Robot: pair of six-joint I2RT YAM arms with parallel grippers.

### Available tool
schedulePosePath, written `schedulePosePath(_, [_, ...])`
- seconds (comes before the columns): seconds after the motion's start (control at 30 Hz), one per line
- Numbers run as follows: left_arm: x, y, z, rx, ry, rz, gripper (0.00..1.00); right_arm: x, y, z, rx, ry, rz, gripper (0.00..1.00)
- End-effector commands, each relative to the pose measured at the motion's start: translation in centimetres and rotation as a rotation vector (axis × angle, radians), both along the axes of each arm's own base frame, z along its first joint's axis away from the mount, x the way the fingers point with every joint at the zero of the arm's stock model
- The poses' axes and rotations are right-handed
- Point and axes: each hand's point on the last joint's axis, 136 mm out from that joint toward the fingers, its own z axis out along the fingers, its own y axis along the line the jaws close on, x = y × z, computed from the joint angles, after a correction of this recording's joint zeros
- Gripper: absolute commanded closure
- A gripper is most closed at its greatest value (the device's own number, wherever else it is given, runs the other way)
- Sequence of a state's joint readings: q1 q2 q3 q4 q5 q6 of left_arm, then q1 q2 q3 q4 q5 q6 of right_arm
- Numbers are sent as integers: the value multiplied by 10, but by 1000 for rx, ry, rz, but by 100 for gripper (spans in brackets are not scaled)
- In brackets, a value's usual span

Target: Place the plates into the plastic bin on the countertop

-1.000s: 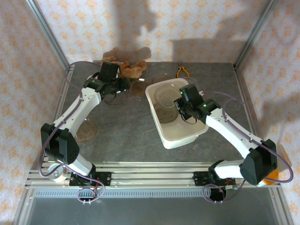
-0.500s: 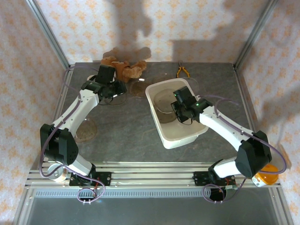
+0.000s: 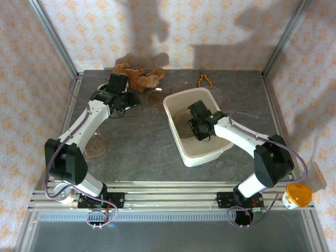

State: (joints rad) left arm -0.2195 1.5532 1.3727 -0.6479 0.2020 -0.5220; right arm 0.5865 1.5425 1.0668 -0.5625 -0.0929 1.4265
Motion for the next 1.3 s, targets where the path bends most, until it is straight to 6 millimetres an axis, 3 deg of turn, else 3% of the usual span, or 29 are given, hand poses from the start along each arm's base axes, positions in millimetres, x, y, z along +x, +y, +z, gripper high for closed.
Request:
schedulePosePath(0.0, [-4, 8, 5, 33, 16, -4, 50, 4, -1, -10, -18, 1, -36, 100])
schedulePosePath(0.17, [-4, 9, 3, 45, 33, -5, 50, 5, 4, -25, -41, 42, -22, 100])
schedulePosePath(0.37, [-4, 10, 0, 48, 42, -4, 50, 3, -1, -29, -78, 60, -15, 100])
schedulePosePath(0.5, [-3, 10, -1, 45, 43, 0, 50, 5, -2, -21, -99, 46, 5, 84])
schedulePosePath(0.77, [0, 11, -1, 29, 36, 34, 50, 13, -12, 18, -138, -63, 35, 38])
schedulePosePath(0.9, [4, 11, -3, 2, 36, 76, 50, 19, -15, 46, -160, -142, 76, 25])
schedulePosePath(1.1, [11, 9, -16, -51, 55, 140, 50, 21, -22, 81, -227, -227, 166, 19])
schedulePosePath(1.27, [14, 7, -26, -98, 69, 196, 50, 26, -19, 125, -282, -343, 313, 20])
